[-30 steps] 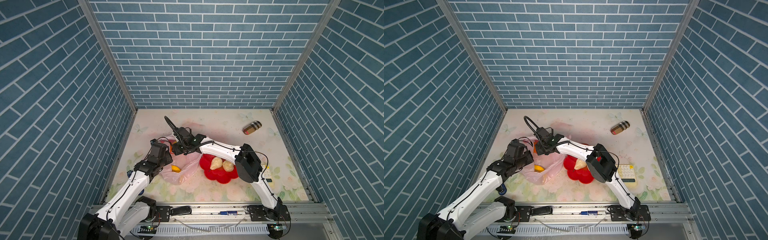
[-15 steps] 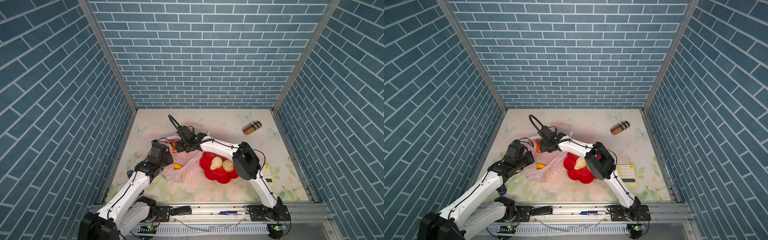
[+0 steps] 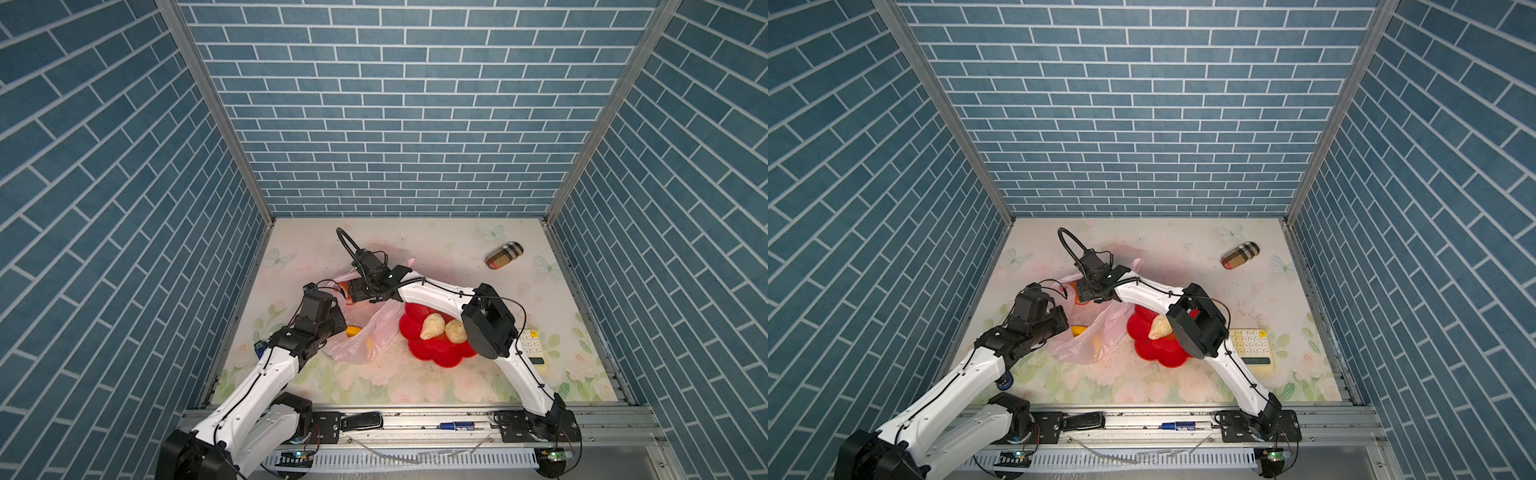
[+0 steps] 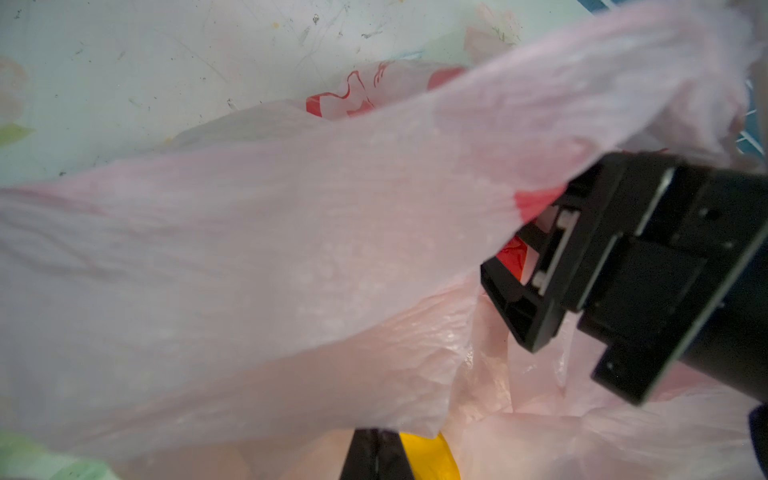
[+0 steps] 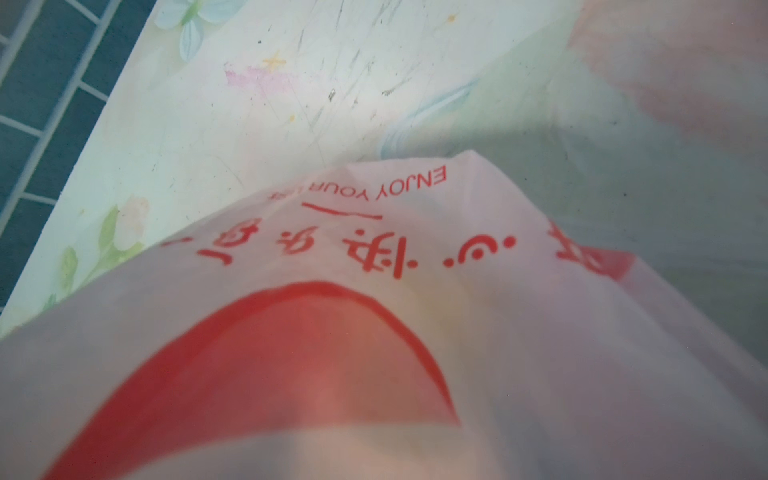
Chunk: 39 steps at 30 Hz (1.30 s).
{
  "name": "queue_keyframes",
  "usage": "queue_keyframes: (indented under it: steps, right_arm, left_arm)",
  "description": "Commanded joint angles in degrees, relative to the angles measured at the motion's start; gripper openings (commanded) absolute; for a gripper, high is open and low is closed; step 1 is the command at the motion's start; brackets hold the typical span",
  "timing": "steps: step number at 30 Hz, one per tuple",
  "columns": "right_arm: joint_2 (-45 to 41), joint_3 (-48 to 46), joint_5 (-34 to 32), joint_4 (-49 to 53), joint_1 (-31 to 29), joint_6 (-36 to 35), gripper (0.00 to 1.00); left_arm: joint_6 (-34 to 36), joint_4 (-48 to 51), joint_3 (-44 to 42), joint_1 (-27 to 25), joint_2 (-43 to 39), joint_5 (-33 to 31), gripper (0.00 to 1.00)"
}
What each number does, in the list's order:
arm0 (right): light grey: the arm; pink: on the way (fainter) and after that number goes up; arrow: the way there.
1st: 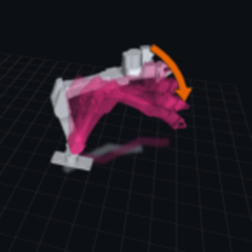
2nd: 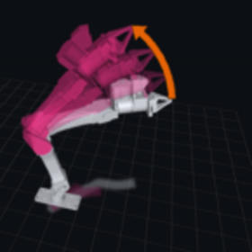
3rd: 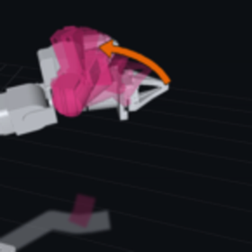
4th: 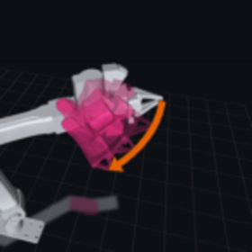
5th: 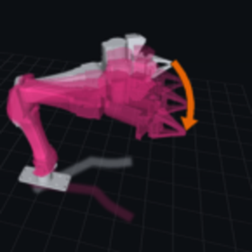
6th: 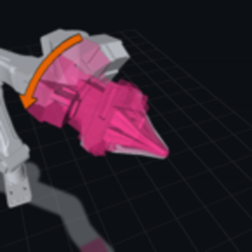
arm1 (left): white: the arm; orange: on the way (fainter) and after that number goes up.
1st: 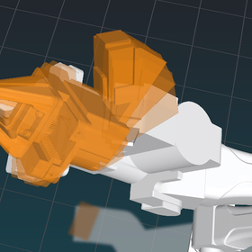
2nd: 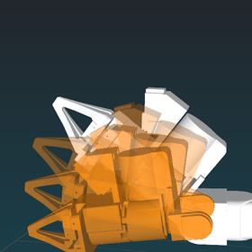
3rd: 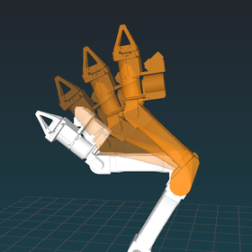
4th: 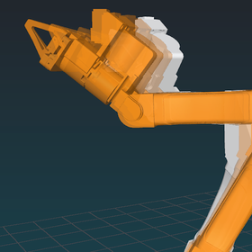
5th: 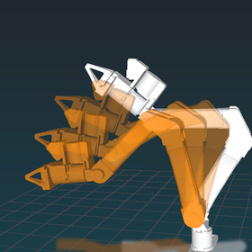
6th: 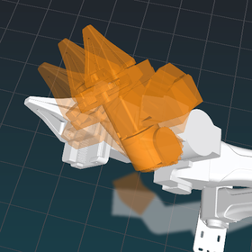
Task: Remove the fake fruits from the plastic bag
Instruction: 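Close the right gripper on the yellow pepper while the left holds the bag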
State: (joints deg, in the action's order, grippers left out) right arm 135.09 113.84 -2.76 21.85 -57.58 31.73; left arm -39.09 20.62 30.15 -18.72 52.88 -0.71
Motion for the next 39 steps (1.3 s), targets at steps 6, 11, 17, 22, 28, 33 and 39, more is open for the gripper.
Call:
queue_keyframes:
  steps: [6, 11, 17, 22, 28, 33, 39]
  right_arm:
    - [4.30, 5.32, -1.62, -0.69, 0.89, 3.57, 0.73]
    - [6.15, 6.98, -1.10, -0.80, 1.24, 4.70, 0.73]
    - [7.11, 7.19, -0.33, -1.45, 1.68, 5.65, 0.70]
    - [6.97, 6.64, 0.68, -2.19, 1.95, 5.90, 0.59]
    - [4.48, 3.47, 2.58, -5.09, 2.03, 5.33, 0.49]
    - [2.05, 1.19, 4.93, -5.92, 1.92, 4.07, 0.45]
    - [-2.95, -3.73, 6.77, -6.33, 1.55, 2.35, 0.43]
  left_arm:
    - [-0.10, -0.74, -0.97, 0.09, -0.75, 1.79, 0.06]
    - [-0.19, -0.74, -1.16, 0.15, -0.85, 2.12, 0.07]
    - [-0.18, -0.92, -1.24, 0.09, -0.55, 2.12, 0.06]
    - [-0.20, -1.00, -1.15, 0.09, -0.37, 1.86, 0.06]
    - [0.01, -1.02, -0.33, 0.17, 0.41, 0.71, 0.06]
    - [0.07, -1.89, 0.88, 0.19, 1.72, -0.12, 0.06]
    - [0.39, -2.05, 3.09, 0.19, 3.70, -1.42, 0.06]
